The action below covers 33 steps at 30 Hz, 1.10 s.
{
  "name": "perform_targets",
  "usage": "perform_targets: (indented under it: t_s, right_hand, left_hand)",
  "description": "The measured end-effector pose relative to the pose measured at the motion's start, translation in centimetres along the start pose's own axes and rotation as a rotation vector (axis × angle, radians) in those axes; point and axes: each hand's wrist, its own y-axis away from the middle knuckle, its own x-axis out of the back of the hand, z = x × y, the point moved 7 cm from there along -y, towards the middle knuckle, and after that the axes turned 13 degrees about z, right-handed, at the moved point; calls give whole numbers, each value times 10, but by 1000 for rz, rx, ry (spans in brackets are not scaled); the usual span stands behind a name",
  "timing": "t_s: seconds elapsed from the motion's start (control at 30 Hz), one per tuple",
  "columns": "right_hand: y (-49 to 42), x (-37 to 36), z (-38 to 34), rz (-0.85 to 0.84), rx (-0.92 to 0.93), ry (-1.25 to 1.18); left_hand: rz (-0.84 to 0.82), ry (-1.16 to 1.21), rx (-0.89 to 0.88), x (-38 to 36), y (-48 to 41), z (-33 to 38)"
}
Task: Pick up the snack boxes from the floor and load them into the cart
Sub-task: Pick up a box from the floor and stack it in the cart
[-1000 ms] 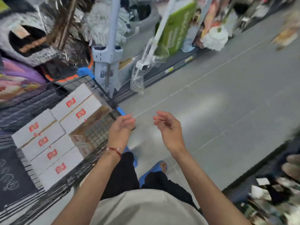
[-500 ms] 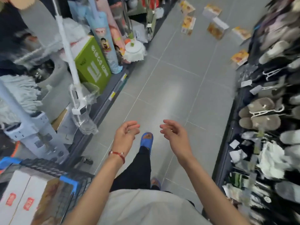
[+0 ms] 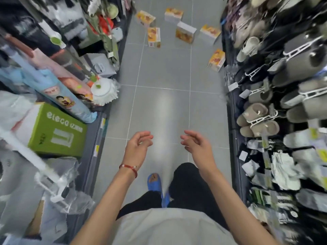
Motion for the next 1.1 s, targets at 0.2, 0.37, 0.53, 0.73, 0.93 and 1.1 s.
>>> perform_targets:
  t_s: [0.2,0.37,0.53,0.73,0.93,1.1]
  right_hand:
    - [-108,-3,-48,85,-44,-78]
    - [-218,1,-116,136,-54,-132]
    - [-322,1,-186,93,-54,-101]
    - [-440,-12,-249,120,-71,-78]
    - [-563,-39,-300,201,-124,-85]
    - [-652,-53,-355,293,-148,-136]
  left_hand:
    - [-69,-73,-6,-73,-90,68]
    - [-98,-140,-36,-160,-170,141]
    - [-108,-125,-25,-244,-233,213]
    - [-134,-136,11,-318,-314,282]
    - [-191,-186,20,-398,-437,346]
    - [-302,-308,-13,-472,-530,406]
